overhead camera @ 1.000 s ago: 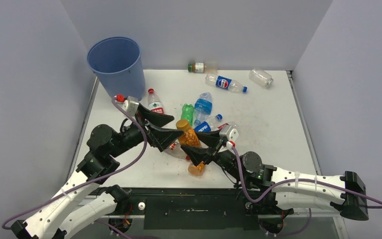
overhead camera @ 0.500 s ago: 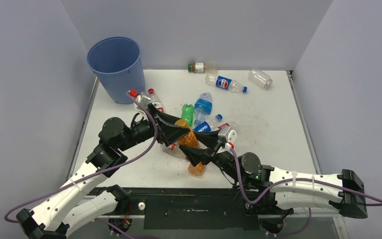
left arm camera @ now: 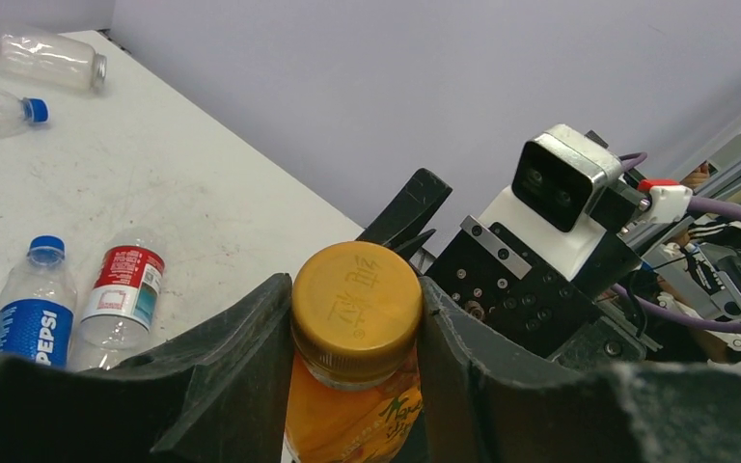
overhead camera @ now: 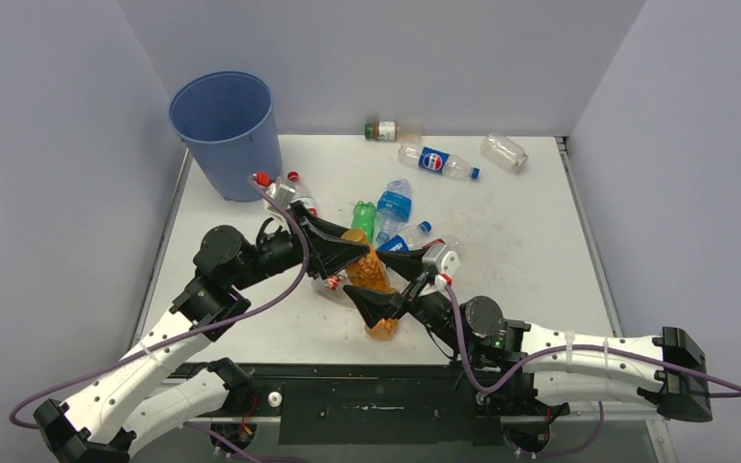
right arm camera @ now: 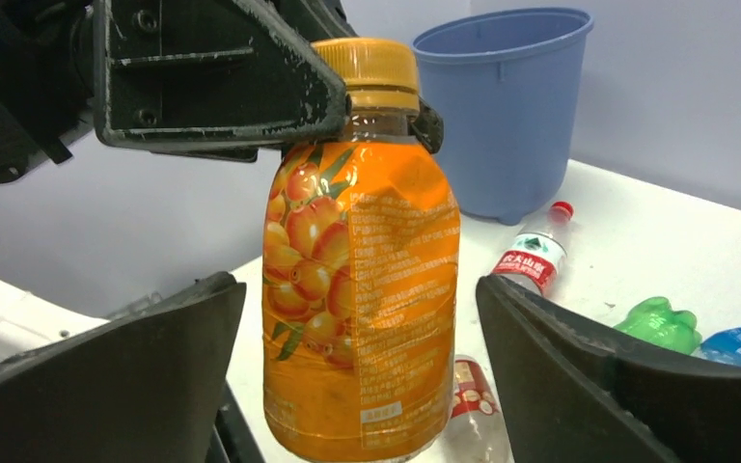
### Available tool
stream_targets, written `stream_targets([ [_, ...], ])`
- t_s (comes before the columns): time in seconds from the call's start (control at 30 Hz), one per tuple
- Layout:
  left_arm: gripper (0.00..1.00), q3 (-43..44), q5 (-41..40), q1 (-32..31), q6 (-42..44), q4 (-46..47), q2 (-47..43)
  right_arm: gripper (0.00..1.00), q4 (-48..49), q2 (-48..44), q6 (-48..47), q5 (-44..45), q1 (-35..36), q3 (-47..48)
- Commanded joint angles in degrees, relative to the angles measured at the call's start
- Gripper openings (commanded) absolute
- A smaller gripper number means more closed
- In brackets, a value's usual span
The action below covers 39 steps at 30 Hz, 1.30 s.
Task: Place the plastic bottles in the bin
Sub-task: Pick up the plastic bottle at the center of the board, then place the plastic bottle in the trash bin.
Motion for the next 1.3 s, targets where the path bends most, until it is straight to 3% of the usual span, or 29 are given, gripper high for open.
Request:
stream_targets([
  [0.0,0.0,3.42,-2.5,0.16,2.42,0.66,-1.69,0.9,-3.57,-0.19,2.62,0.61,0.56,3.42],
  [0.27,0.0,15.33,-29.82,0.53,19.15,-12.56,-4.05,0.9,-26.93,-4.05,8.13,0.67,0.67,12.51],
  [0.43,0.0,27.49,-48.82,2.9,32.23,-14.78,4.29,0.9,-32.54,-11.08,9.47,7.19,0.63,11.79],
  [0.53,0.0,34.61,-57.44,8.69,34.43,-15.82,13.39,0.89,-35.38,-13.09,11.29,17.28,0.59,10.33],
  [0.7,0.0,40.03,-55.74,22.69,28.37,-12.74,23.14,0.9,-37.41,-12.65,14.8,29.7,0.48,8.06],
  [1.03,0.0,32.98,-58.21,27.99,40.13,20.82,33.13,0.9,-32.94,-10.3,18.01,29.0,0.33,0.13],
  [1.27,0.0,39.97,-50.96,33.82,32.21,8.48,41.2,0.9,-31.26,-5.6,16.37,28.44,0.03,0.49],
])
